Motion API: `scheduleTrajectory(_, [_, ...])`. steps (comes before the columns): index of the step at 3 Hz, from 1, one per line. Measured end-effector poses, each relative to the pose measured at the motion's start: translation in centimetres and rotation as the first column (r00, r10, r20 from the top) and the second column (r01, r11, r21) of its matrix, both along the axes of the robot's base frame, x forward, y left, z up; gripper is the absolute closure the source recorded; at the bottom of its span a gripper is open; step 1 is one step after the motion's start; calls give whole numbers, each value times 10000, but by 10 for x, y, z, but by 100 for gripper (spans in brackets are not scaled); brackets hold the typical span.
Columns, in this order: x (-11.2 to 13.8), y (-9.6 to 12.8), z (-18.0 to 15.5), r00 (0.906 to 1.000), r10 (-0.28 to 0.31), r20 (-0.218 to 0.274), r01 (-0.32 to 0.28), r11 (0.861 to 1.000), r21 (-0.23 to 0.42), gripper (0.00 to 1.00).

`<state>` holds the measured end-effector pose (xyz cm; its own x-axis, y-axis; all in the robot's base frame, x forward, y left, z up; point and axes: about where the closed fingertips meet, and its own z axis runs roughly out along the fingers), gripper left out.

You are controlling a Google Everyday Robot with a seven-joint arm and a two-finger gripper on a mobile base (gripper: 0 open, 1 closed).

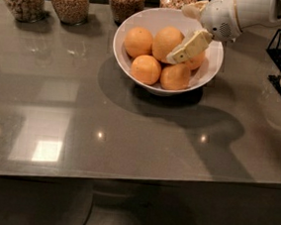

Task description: Pick orange from white bowl

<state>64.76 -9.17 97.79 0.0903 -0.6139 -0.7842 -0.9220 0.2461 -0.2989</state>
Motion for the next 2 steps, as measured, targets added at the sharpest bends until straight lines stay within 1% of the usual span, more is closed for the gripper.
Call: scheduleTrajectory(2, [21,11,-14,9993,234,-299,-243,9992,-306,9])
